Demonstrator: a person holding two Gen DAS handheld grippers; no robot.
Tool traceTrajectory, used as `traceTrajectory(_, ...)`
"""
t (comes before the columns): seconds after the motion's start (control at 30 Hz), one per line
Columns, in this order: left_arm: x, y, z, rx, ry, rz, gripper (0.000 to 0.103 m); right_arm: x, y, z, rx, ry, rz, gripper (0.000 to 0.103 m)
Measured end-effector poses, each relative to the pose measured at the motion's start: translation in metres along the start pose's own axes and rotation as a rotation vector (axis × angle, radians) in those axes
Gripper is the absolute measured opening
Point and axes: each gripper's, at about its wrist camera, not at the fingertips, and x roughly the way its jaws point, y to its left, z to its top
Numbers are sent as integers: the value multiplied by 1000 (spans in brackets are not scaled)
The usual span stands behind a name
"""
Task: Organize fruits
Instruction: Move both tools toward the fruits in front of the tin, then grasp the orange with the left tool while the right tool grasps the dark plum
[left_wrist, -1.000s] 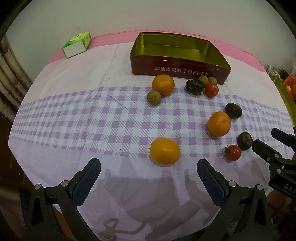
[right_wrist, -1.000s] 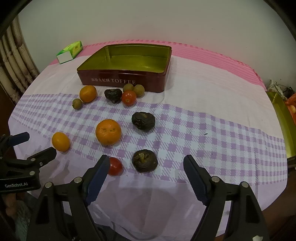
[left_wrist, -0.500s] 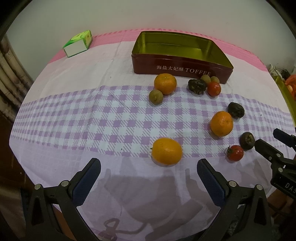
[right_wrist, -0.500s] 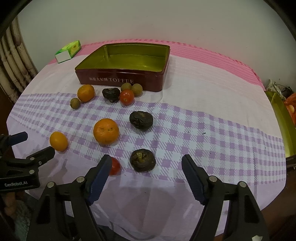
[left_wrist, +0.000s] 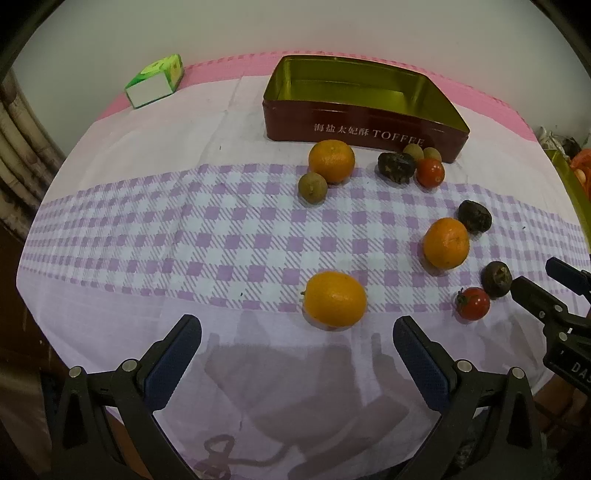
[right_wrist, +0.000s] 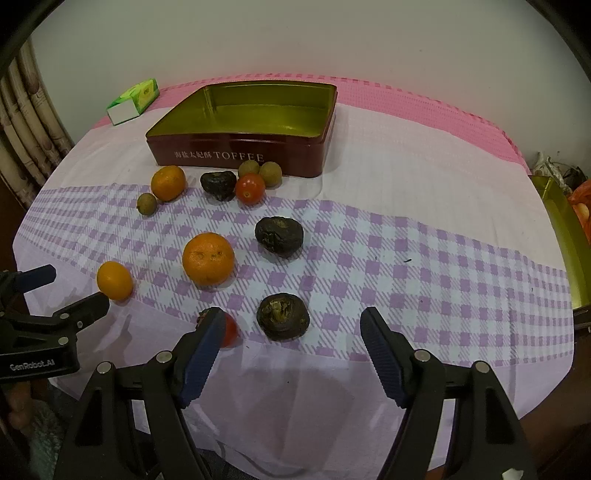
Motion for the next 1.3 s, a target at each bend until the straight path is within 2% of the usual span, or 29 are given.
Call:
traceTrajectory(1.13,15,-1,2,-13,38,-23,102,10,-9,-1,36,47,10,67)
traceTrajectory(1.3,18,-2,2,-12,43,-34,94,14,-15,-4,50,65,3,66)
